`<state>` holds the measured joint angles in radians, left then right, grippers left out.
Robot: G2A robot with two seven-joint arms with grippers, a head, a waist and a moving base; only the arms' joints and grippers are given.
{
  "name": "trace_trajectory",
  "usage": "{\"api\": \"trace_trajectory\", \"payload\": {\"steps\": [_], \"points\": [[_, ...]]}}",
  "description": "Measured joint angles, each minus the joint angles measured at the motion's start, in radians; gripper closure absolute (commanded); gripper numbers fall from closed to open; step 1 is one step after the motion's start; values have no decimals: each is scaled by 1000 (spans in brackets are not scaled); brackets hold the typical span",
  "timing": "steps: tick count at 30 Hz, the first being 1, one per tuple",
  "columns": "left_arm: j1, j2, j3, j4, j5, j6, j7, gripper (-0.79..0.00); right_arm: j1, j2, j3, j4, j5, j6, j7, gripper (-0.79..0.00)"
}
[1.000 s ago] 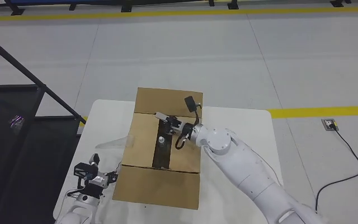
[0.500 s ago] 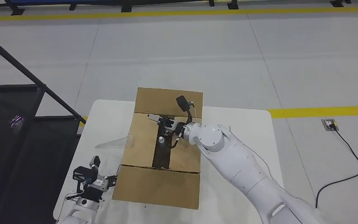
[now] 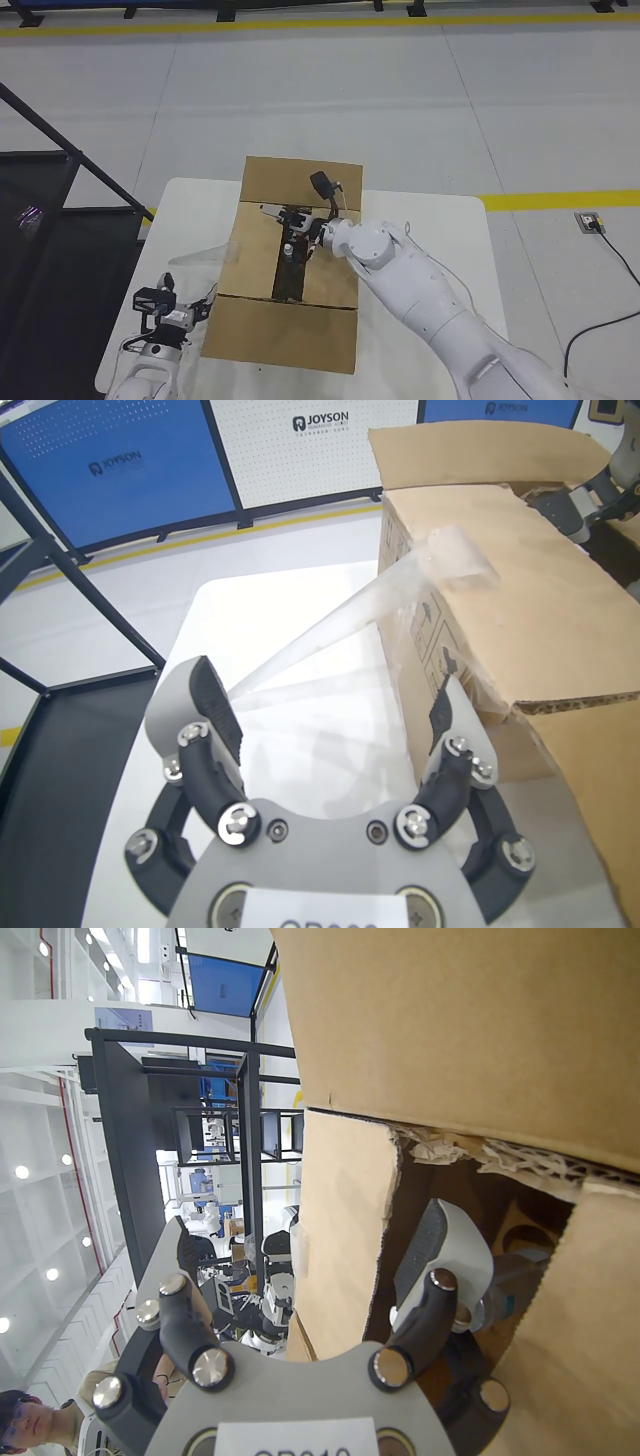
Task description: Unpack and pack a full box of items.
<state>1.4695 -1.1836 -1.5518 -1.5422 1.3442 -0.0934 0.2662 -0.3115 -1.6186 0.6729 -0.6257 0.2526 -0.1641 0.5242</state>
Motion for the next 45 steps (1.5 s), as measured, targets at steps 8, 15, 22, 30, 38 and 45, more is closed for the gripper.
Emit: {"api": "trace_trajectory", "payload": {"steps": [8,15,22,30,38,45], "points": [[9,-3,9,-8,3,-10,20,-785,6,-18,13,34,-4,-16,17,-785],[65,0,-51,-47,-19,-1,65,-785,9,-26,51,46,51,-94,98,-785],[197,10,-115,-170,20,-80,148,-785,8,-32,83,20,101,-150,184,-785],[250,9,-95,-290,89,-90,145,-785,10,-56,76,-27,91,-168,172,-785],[198,4,-55,-313,108,-64,102,-785,16,-89,57,-32,93,-192,178,-785],[196,-1,-104,-303,20,-6,111,-785,20,-106,56,-6,104,-252,251,-785]]}}
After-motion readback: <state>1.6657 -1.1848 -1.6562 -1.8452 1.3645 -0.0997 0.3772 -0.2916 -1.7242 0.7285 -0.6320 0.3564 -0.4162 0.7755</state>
